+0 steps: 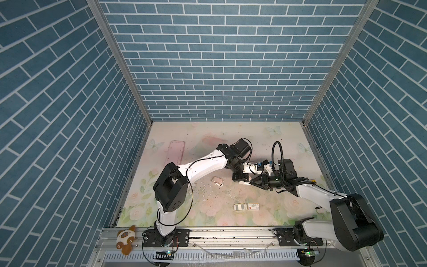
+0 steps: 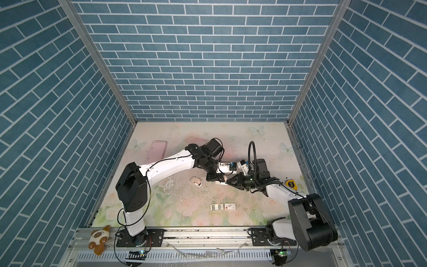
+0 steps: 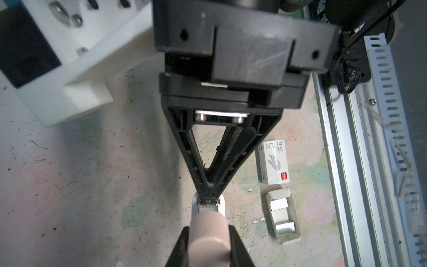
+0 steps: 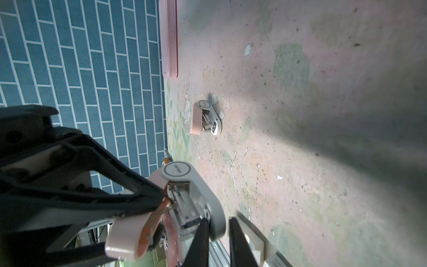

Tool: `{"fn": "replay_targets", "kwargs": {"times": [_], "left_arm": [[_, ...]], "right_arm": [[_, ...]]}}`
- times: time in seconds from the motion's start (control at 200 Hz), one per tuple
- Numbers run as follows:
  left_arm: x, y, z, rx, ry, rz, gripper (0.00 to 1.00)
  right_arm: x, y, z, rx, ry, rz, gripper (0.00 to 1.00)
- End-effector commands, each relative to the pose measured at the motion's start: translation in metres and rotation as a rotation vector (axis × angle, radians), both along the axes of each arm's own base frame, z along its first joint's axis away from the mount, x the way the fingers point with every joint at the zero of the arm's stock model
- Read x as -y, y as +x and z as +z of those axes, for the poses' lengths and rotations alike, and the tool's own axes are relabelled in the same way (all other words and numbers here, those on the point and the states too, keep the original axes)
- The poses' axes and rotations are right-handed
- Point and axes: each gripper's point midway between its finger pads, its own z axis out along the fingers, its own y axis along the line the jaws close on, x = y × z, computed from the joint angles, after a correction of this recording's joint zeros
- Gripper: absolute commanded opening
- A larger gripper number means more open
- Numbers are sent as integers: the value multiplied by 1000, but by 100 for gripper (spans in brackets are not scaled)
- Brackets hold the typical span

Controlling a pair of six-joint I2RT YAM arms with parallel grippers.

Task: Load the staples into the stapler

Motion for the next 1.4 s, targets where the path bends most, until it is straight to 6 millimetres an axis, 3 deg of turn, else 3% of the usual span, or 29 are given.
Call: {"fn": "replay_targets", "kwargs": {"times": [0.0,0.64,1.145,1.395], "left_arm": [[9,-2,27,-4,-68,2,0],[31,4,55,-62,-168,67,0],[43,12,55,-109,-207,144,0],[43,18,52,-97,-200,167,0]], "right_arm": [[-3,1,3,9,12,4,16],[-5,11,13,62,62,-60,16],[-10,14,25,110,96,-85,19],[-7,11,15,96,63,-100,22]]}}
